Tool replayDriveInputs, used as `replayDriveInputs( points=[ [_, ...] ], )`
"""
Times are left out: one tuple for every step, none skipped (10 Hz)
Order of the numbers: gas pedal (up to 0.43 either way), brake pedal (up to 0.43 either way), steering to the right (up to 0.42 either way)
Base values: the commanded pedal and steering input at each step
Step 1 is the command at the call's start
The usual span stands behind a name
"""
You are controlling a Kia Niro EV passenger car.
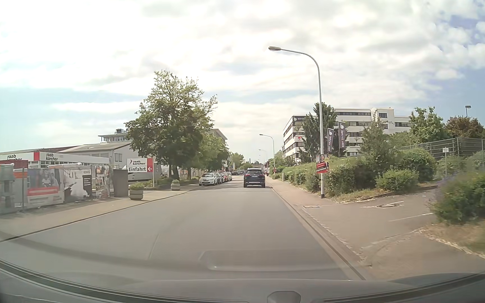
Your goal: Follow the waypoints while adhering to traffic rules and regulations
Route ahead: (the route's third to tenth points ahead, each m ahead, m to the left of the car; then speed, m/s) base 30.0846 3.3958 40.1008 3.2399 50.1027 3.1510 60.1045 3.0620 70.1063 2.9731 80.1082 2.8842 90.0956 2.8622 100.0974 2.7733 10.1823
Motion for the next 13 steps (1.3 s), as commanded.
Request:
replayDriveInputs(
  points=[
    [0.079,0.024,-0.002],
    [0.079,0.024,-0.002],
    [0.079,0.018,-0.002],
    [0.079,0.024,-0.002],
    [0.079,0.024,-0.002],
    [0.079,0.024,-0.002],
    [0.079,0.024,-0.002],
    [0.079,0.024,-0.002],
    [0.067,0.024,-0.001],
    [0.059,0.024,-0.001],
    [0.047,0.024,-0.001],
    [0.039,0.024,-0.001],
    [0.039,0.024,-0.002]
  ],
)
